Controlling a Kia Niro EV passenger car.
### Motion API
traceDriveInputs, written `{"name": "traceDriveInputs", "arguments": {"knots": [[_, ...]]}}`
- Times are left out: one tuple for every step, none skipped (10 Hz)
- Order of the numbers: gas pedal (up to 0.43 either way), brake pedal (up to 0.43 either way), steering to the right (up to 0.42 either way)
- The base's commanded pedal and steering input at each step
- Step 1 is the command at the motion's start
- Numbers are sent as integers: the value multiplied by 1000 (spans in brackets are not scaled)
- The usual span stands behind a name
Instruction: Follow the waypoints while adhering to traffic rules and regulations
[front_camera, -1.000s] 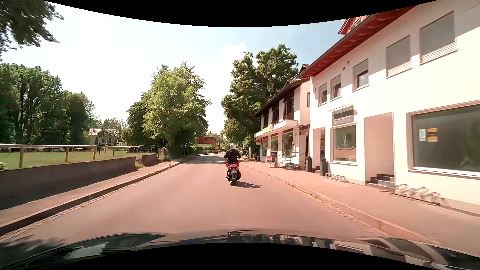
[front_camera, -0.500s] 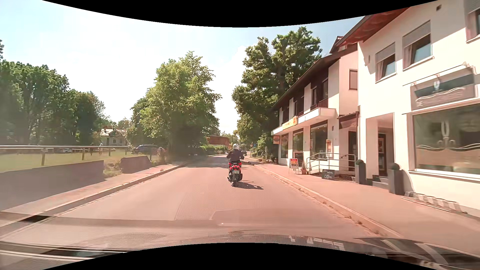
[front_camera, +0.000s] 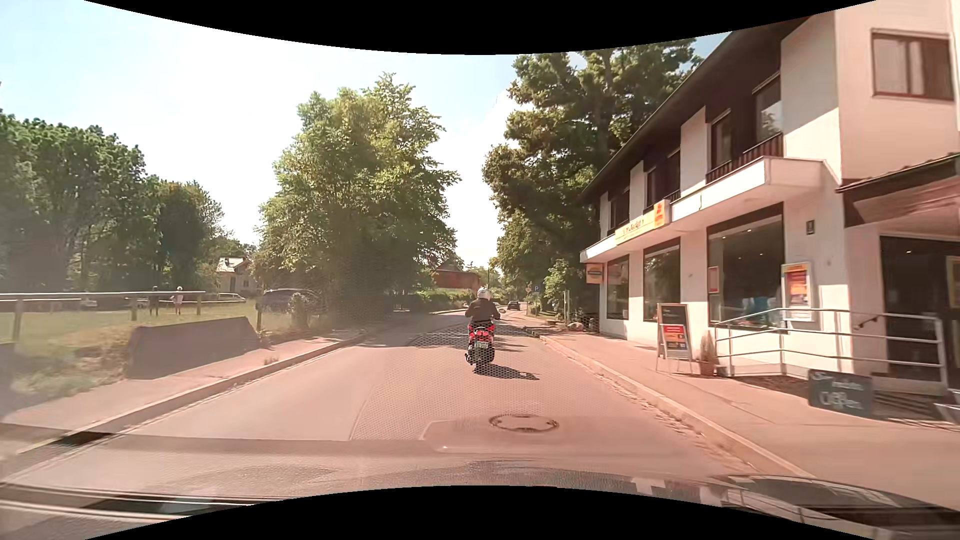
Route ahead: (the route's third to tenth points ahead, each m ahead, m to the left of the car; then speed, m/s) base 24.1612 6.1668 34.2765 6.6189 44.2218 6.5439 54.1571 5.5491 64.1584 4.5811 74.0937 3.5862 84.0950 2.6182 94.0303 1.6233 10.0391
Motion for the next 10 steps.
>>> {"name": "traceDriveInputs", "arguments": {"knots": [[118, 6, -39], [118, 6, -30], [118, 6, -19], [118, 6, -16], [118, 6, -15], [118, 6, -14], [118, 6, -14], [118, 6, -13], [130, 6, -10], [130, 6, -7]]}}
